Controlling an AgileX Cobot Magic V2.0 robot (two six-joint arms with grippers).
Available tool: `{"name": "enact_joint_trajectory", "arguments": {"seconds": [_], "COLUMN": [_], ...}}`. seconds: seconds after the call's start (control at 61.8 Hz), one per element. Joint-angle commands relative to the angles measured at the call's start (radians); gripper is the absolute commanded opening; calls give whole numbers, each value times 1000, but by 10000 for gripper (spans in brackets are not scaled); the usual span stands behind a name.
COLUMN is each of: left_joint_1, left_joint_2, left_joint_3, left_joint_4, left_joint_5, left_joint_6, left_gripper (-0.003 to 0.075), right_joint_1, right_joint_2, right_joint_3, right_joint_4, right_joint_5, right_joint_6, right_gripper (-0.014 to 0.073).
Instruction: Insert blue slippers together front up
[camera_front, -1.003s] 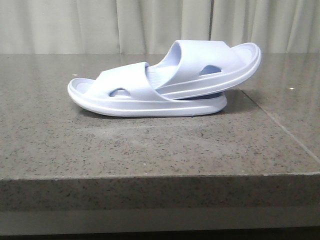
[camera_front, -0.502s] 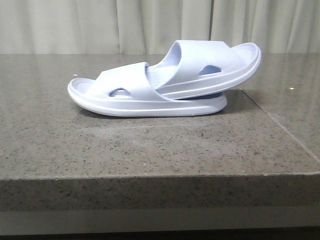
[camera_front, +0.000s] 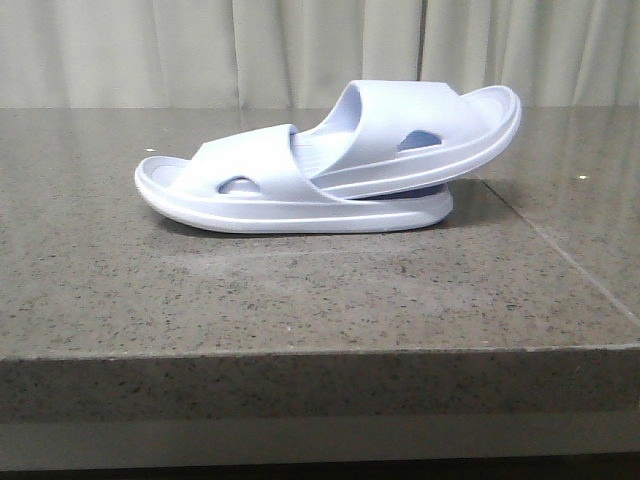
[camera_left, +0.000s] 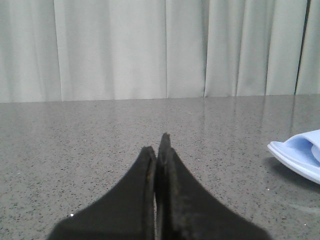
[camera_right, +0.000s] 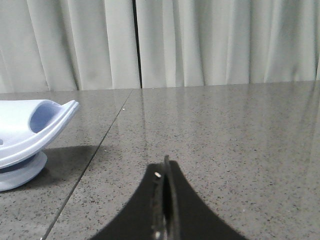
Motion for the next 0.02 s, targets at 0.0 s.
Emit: {"name": "enact_joint_trajectory", "arguments": {"seconds": [0.0], "left_joint_1": [-7], "left_joint_2": [-16], "left_joint_3": [5], "left_joint_4": [-3], "left_joint_5": [-85], "left_joint_6": [1], "left_gripper": [-20], "right_joint_1": [-7], "right_joint_2": [-17], "right_joint_3": [-5], "right_joint_4": [-15], "right_joint_5": [-88], "right_joint_6": [2], "right_gripper": [-118]}}
